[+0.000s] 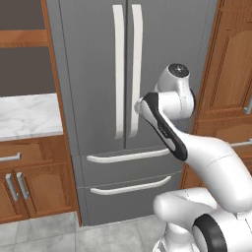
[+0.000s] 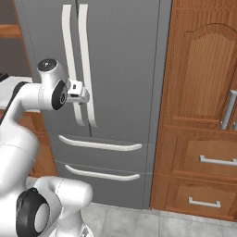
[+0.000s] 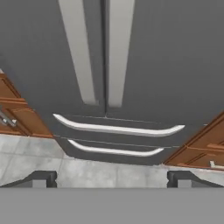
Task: Retrieve the sausage and cheese from the fridge and place them on the cutting board on the counter.
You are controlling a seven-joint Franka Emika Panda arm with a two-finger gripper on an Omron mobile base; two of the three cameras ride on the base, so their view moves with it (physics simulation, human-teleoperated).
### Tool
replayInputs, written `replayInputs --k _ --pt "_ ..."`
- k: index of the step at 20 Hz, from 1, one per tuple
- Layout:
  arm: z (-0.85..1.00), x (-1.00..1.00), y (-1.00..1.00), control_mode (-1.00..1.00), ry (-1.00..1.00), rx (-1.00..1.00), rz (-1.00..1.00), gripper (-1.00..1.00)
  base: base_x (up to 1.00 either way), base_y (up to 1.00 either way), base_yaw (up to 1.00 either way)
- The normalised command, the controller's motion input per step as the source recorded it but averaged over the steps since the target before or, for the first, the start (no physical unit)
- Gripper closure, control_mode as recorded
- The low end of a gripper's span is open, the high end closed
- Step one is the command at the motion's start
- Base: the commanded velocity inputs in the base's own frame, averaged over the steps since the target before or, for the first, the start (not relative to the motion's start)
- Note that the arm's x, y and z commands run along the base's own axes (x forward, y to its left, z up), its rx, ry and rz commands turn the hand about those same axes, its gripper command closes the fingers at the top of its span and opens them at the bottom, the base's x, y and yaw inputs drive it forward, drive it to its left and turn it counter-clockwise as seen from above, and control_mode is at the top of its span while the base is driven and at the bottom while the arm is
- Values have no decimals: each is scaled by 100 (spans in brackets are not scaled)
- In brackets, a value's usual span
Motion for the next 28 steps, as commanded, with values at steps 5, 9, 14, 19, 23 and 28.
replayInputs --k 5,9,14,19,23,28 --pt "4 52 4 -100 -3 0 -3 -100 0 0 0" --pt "7 45 -8 -100 -1 0 0 -100 0 0 0" --pt "0 45 -3 -100 -7 0 0 -100 0 0 0" --pt "0 45 2 -100 -9 0 0 -100 0 0 0" --pt "0 34 0 -100 -1 0 0 -100 0 0 0" --pt "0 35 0 -100 0 2 0 -100 0 0 0"
